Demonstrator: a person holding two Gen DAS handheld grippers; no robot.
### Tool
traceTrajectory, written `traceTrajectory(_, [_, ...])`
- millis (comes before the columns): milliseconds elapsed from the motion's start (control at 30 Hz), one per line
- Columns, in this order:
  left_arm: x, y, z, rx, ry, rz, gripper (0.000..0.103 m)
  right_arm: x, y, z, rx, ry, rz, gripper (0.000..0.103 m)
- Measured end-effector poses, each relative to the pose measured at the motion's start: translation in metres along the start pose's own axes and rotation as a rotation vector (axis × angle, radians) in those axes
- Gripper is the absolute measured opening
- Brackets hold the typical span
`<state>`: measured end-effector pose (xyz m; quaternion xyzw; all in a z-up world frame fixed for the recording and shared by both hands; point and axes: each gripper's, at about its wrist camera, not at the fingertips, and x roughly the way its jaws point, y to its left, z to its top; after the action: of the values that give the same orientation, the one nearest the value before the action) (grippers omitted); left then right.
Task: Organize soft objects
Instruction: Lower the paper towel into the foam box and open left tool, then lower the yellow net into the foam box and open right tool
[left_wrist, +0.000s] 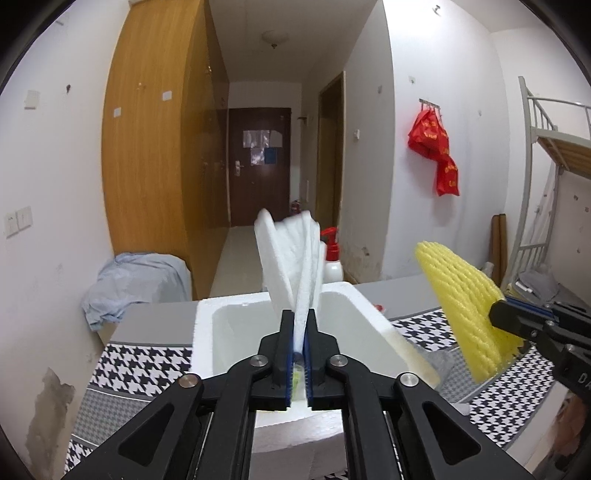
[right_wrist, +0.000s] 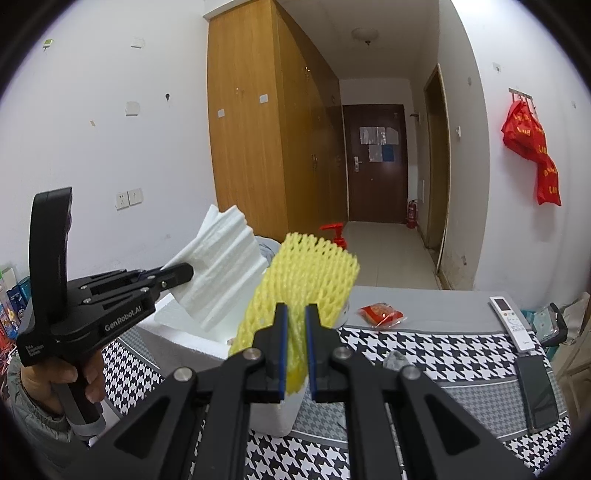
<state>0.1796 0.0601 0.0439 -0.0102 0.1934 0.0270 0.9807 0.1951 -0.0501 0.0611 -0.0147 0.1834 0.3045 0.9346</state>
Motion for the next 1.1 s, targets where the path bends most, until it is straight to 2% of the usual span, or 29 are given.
traceTrajectory(33, [0.0,0.0,-0.001,0.003,-0.003,0.005,0.026,0.001,0.001,0.0,-0.001,0.002,-0.001,0.011])
traceTrajectory(67, [-0.001,0.0,-0.002,0.006,-0.001,0.001,0.036,0.001,0.002,0.001,-0.003,0.004,-0.006,0.011])
traceTrajectory(100, [-0.001,0.001,-0.002,0.004,-0.002,0.0,0.056,0.002,0.003,0.001,-0.003,0.006,-0.009,0.011])
traceTrajectory(133, [-0.004,0.002,-0.003,-0.003,-0.017,0.008,0.071,0.003,0.003,0.001,0.0,0.009,-0.007,0.011])
traceTrajectory(167, [-0.006,0.003,-0.003,-0.005,-0.029,0.018,0.075,0.004,0.003,0.002,0.0,0.01,-0.007,0.011])
traceTrajectory(233, [-0.011,0.003,-0.003,0.002,-0.056,0.033,0.091,0.005,0.004,0.002,0.001,0.012,-0.004,0.011])
traceTrajectory(300, [-0.016,0.004,-0.003,0.0,-0.081,0.046,0.098,0.007,0.005,0.003,0.0,0.012,-0.002,0.011])
traceTrajectory(467, [-0.023,0.01,-0.003,-0.012,-0.105,0.069,0.102,0.009,0.008,0.003,-0.008,0.011,-0.004,0.011])
traceTrajectory(733, [-0.034,0.024,-0.004,-0.035,-0.128,0.101,0.102,0.013,0.013,0.007,-0.016,0.008,0.009,0.011])
traceTrajectory(1100, [-0.043,0.04,-0.013,-0.043,-0.119,0.128,0.102,0.023,0.027,0.012,-0.036,0.009,0.029,0.011])
